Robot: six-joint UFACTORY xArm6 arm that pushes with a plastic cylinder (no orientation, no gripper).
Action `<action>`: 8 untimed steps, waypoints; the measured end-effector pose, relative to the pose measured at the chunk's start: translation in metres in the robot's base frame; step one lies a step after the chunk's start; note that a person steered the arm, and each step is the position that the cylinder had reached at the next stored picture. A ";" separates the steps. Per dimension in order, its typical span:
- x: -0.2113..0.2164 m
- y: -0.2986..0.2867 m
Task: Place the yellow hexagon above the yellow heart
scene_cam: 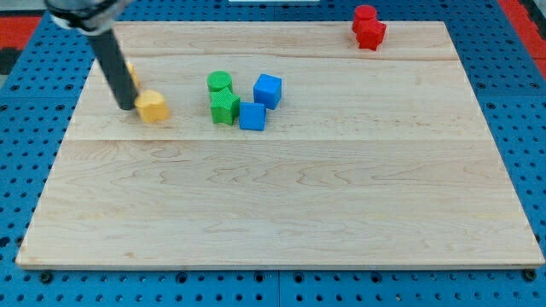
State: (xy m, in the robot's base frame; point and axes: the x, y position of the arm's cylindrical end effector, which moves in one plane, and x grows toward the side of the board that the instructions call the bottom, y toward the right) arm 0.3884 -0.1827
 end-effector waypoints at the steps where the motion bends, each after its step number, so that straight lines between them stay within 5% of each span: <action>1: 0.015 -0.038; 2: 0.018 -0.065; 3: 0.017 0.010; 4: 0.013 0.024; 6: -0.026 -0.122; 7: -0.078 -0.092; 8: -0.071 -0.038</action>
State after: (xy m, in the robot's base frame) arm 0.3175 -0.2210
